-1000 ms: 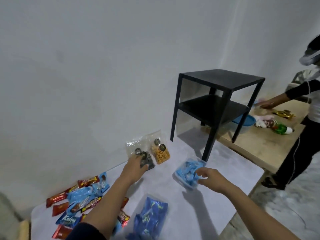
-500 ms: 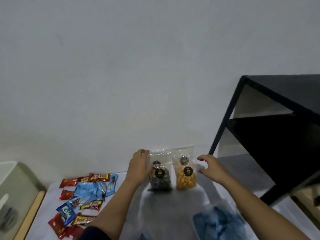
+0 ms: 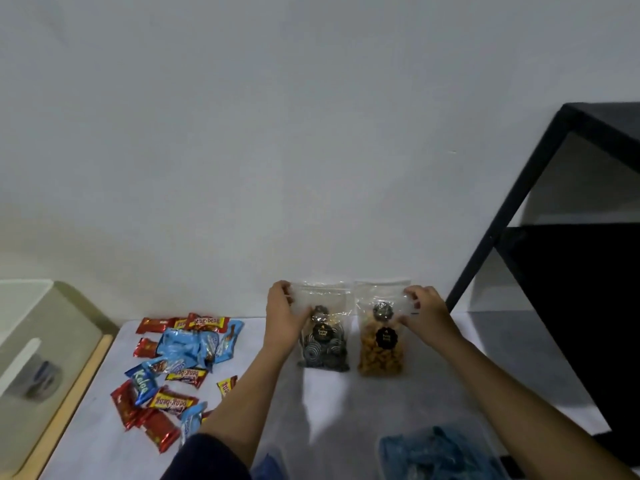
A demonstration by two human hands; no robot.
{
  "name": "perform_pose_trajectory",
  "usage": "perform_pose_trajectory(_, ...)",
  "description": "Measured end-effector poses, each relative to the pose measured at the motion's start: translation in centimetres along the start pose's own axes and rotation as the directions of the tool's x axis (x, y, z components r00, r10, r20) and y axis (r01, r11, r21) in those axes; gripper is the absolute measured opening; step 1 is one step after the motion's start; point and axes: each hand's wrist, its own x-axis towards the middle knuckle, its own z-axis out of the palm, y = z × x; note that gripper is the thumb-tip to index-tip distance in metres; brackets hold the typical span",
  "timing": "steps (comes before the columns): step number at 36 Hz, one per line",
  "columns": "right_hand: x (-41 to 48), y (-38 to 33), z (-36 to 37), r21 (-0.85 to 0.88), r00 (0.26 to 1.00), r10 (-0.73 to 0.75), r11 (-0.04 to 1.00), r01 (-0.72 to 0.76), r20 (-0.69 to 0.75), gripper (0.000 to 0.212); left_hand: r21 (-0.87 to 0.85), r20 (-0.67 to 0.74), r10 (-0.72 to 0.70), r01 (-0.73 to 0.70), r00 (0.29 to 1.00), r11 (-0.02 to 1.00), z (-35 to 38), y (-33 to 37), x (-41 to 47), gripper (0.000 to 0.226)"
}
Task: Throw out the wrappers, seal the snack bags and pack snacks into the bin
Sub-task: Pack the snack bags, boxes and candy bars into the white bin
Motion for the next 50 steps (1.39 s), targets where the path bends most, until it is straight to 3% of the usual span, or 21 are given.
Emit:
perform_pose_trajectory(9, 0.6, 0.1, -0.6, 0.021, 0.999, -0.046, 0.999, 0.047, -0.029, 0.011, -0.107, -0.081, -0.024, 0.015, 0.996, 0.994, 0.8, 0.0, -0.2, 0.052)
perform_pose_trajectory(15, -1.2, -0.1, -0.8, 0.075, 0.99, -0.142, 0.987, 0.142, 0.008, 0.045, -0.122, -0.077, 0.064, -0.074, 0.995, 0.99, 0.0, -0.3, -1.3, 0.043)
perform_pose_trajectory(21, -3.6, -0.9, -1.4, 0.174, 0.99, -0.121, 0.979, 0.107, 0.071, 0.022, -0.168, 0.012, 0.103, -0.099, 0.995, 0.981, -1.9, 0.0, -2.3, 0.031)
perform_pose_trajectory(28, -6.7, -2.9, -1.8, 0.169, 0.98, -0.153, 0.977, 0.13, 0.13, 0.022, -0.187, 0.142, 0.183, -0.156, 0.973, 0.97, -4.4, 0.7, -3.2, 0.01)
perform_pose_trajectory(34, -9.6, -6.2, -1.3, 0.115, 0.978, -0.186, 0.978, 0.175, 0.096, 0.022, -0.233, 0.147, 0.294, -0.255, 0.945, 0.938, -6.8, 1.9, -3.9, 0.013)
perform_pose_trajectory(39, -11.9, -11.2, 0.1, 0.129, 0.972, -0.231, 0.963, 0.235, -0.044, 0.011, -0.304, 0.108, 0.383, -0.336, 0.917, 0.891, -12.3, 2.8, -3.1, 0.006)
perform_pose_trajectory(44, -14.5, -19.5, 3.4, 0.224, 0.931, -0.292, 0.914, 0.339, -0.22, 0.017, -0.453, 0.075, 0.404, -0.33, 0.912, 0.828, -21.6, 3.1, -1.2, 0.011)
perform_pose_trajectory(50, -16.2, -31.7, 9.4, 0.285, 0.864, -0.444, 0.819, 0.499, -0.238, 0.017, -0.558, 0.022, 0.431, -0.346, 0.902, 0.754, -34.5, 2.2, 0.6, 0.007)
